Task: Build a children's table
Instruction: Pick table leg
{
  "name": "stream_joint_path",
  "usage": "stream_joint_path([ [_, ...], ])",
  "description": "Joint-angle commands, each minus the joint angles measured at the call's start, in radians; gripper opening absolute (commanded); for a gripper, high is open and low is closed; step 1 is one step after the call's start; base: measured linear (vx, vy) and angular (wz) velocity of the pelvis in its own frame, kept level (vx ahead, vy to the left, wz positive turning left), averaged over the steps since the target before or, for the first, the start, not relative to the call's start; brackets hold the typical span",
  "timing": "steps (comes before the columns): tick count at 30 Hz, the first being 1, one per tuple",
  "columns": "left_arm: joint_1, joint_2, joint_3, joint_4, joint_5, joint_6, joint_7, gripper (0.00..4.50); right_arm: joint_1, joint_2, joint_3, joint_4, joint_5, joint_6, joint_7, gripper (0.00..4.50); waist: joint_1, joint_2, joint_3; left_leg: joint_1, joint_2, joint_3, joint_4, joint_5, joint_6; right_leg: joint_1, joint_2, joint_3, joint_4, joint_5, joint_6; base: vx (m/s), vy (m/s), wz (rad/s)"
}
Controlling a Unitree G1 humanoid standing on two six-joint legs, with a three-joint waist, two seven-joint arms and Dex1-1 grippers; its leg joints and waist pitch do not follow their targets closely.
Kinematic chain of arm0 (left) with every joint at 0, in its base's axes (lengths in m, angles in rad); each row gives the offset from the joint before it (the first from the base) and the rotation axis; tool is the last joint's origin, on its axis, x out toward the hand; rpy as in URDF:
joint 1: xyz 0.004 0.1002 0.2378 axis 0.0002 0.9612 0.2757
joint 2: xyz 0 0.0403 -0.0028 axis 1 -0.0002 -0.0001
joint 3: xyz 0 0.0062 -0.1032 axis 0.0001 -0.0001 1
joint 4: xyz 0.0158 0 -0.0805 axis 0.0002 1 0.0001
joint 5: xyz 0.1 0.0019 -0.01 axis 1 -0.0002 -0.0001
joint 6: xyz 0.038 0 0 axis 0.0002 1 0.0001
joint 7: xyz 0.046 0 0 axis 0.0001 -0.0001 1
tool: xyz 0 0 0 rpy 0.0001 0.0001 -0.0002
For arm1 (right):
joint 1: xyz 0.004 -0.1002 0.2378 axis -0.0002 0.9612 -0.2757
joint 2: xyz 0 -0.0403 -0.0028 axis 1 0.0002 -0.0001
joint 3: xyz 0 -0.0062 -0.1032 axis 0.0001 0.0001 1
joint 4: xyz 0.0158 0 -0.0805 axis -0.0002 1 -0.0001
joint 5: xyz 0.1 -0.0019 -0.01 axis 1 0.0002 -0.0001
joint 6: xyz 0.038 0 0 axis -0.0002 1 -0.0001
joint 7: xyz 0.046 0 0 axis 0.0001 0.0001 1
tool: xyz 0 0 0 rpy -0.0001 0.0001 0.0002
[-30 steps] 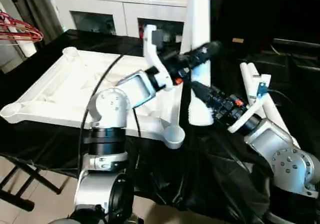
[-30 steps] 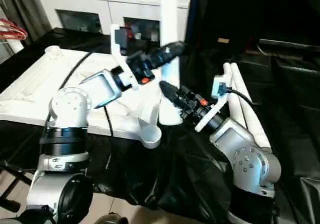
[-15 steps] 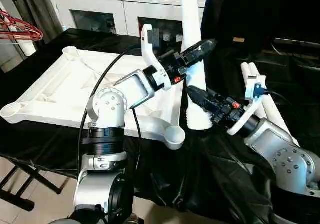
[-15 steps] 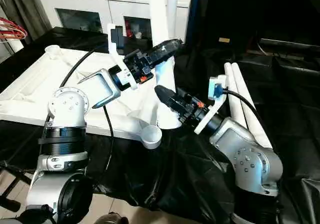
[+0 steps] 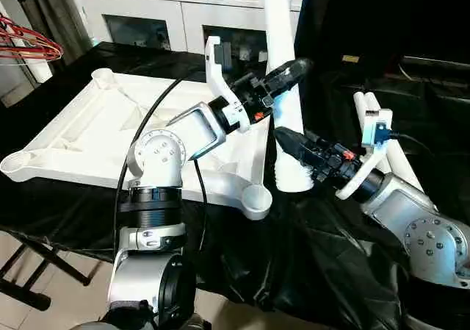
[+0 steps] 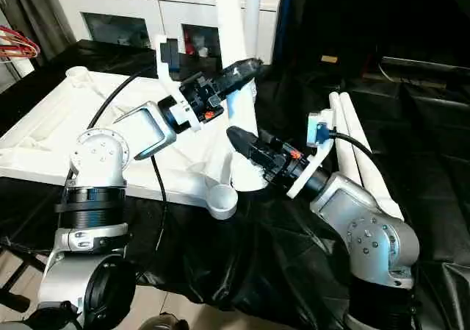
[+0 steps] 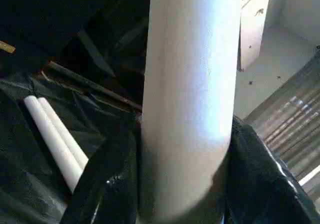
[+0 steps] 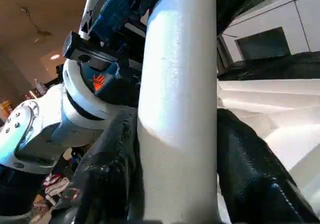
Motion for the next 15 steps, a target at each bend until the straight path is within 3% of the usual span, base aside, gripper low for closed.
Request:
stream_joint_path([
  [1, -0.018, 0.0, -0.009, 0.0, -0.005, -0.01, 0.007, 1.99, 0.0, -0.012, 0.012, -0.008, 0.012, -0.007, 0.003, 1.89, 0.005, -0.017, -0.068, 0.01, 0.045, -0.02, -0.067, -0.142, 0.022, 0.055, -0.075, 0.044, -0.082, -0.235, -0.122, 0.0, 0.0, 0.0],
  [4, -0.02, 0.01, -0.024, -0.005, 0.011, -0.025, 0.001, 1.93, -0.005, -0.026, 0.027, -0.004, -0.002, -0.013, 0.002, 1.89, 0.005, -0.018, -0.068, 0.009, 0.045, -0.021, -0.067, -0.138, 0.021, 0.056, -0.074, 0.044, -0.081, -0.231, -0.118, 0.0, 0.0, 0.0],
  [6, -0.019, 0.023, -0.046, -0.011, 0.034, -0.036, -0.003, 1.9, -0.007, -0.037, 0.033, 0.001, 0.005, -0.007, 0.013, 2.59, 0.005, -0.019, -0.068, 0.01, 0.044, -0.02, -0.066, -0.136, 0.023, 0.055, -0.075, 0.045, -0.081, -0.229, -0.118, 0.0, 0.0, 0.0],
  [7, -0.018, 0.029, -0.06, -0.015, 0.047, -0.042, -0.008, 1.9, -0.009, -0.042, 0.034, 0.002, 0.01, -0.001, 0.017, 2.59, 0.005, -0.023, -0.068, 0.009, 0.044, -0.02, -0.067, -0.132, 0.024, 0.056, -0.074, 0.044, -0.08, -0.23, -0.116, 0.0, 0.0, 0.0],
  [11, -0.012, 0.053, -0.112, -0.033, 0.082, -0.058, -0.033, 1.89, -0.017, -0.07, 0.05, 0.004, -0.006, 0.0, 0.025, 3.0, 0.005, -0.021, -0.068, 0.011, 0.046, -0.02, -0.067, -0.13, 0.022, 0.054, -0.074, 0.045, -0.08, -0.236, -0.108, 0.0, 0.0, 0.0],
  [15, -0.014, 0.086, -0.181, -0.052, 0.108, -0.073, -0.08, 1.88, -0.041, -0.163, 0.099, 0.03, -0.027, 0.042, 0.059, 3.13, 0.006, -0.022, -0.068, 0.011, 0.045, -0.019, -0.065, -0.117, 0.021, 0.056, -0.073, 0.046, -0.077, -0.217, -0.108, 0.0, 0.0, 0.0],
])
